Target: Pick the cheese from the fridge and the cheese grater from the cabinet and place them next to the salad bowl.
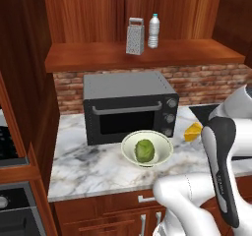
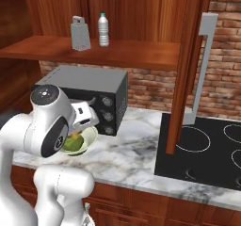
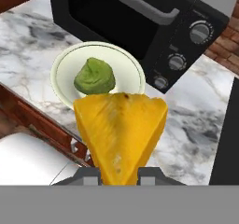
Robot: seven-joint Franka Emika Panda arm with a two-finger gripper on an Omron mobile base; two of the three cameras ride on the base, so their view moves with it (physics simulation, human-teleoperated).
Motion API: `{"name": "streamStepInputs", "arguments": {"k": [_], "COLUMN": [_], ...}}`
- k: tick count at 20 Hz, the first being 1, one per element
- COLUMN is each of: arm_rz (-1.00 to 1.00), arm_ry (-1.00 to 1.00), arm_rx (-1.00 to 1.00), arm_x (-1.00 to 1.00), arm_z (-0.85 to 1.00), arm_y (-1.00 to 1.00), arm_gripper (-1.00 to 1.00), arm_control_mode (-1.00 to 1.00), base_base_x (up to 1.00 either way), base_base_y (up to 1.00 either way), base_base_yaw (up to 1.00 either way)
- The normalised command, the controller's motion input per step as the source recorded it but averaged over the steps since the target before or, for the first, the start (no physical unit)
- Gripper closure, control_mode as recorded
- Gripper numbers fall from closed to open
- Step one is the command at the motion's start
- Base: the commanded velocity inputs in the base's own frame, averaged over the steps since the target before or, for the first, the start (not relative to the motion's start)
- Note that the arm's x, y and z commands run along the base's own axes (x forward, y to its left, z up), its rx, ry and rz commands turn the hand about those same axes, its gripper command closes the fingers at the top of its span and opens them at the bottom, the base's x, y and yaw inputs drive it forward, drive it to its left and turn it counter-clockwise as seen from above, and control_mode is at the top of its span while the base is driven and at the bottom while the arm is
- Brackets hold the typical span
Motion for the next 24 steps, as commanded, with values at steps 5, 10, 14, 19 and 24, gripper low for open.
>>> {"name": "streamStepInputs", "arguments": {"k": [5,10,14,19,24], "arm_rz": [0.06,0.11,0.09,0.06,0.11], "arm_ry": [0.0,0.0,-0.1,-0.07,-0.07], "arm_rx": [-0.02,0.0,-0.11,-0.16,-0.06], "arm_x": [0.07,0.0,0.0,0.08,0.06], "arm_z": [-0.39,-0.38,-0.54,-0.71,-0.52], "arm_y": [-0.28,-0.44,0.0,0.0,-0.07], "arm_gripper": [1.0,1.0,1.0,1.0,1.0], "arm_control_mode": [-1.0,-1.0,-1.0,-1.0,-1.0], "base_base_x": [0.0,0.0,0.0,0.0,0.0], "base_base_y": [0.0,0.0,0.0,0.0,0.0], "base_base_yaw": [0.0,0.0,0.0,0.0,0.0]}}
